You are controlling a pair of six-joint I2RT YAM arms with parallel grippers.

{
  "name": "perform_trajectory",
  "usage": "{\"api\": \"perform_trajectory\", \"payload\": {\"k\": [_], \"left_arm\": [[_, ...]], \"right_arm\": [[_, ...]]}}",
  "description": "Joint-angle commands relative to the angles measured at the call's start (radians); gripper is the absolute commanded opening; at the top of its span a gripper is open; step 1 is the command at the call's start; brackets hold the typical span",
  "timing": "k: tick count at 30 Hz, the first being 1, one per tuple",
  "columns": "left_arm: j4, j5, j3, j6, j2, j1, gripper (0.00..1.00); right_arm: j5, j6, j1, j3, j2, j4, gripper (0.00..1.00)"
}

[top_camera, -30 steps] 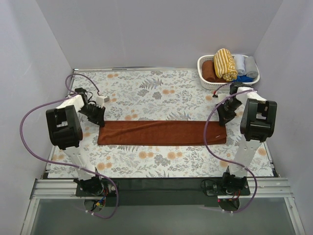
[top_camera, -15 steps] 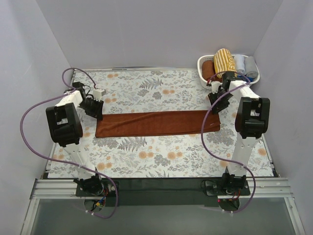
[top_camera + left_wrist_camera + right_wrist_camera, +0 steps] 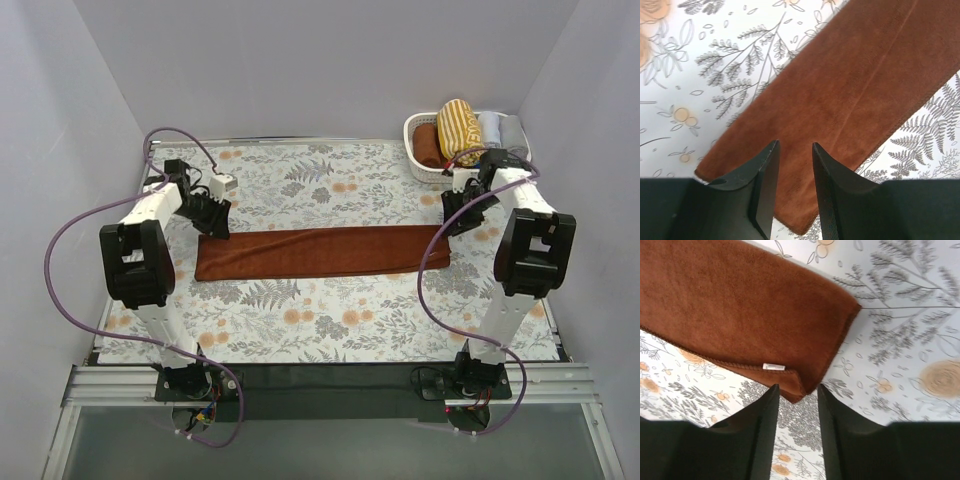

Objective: Roll the towels
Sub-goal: Fold the towel

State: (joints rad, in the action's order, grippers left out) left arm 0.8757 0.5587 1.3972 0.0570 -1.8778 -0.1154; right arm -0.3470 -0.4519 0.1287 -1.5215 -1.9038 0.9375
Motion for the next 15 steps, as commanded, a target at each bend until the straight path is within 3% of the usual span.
{"api": "perform_trajectory", "payload": {"k": [1, 8, 15], "left_arm": [[-0.007, 0.038, -0.023, 0.006, 0.049, 0.002, 0.31], [-0.012, 0.029, -0.035, 0.006, 0.046, 0.003, 0.31], [-0.015, 0.018, -0.038, 0.009, 0.036, 0.003, 0.31]], "right_arm": [[-0.052, 0.042, -0.008, -0.031, -0.064, 0.034, 0.39], [-0.076, 0.036, -0.009, -0.04, -0.138, 0.078, 0.38], [-0.061, -0.03, -0.009, 0.01, -0.103, 0.121, 0.24]]}}
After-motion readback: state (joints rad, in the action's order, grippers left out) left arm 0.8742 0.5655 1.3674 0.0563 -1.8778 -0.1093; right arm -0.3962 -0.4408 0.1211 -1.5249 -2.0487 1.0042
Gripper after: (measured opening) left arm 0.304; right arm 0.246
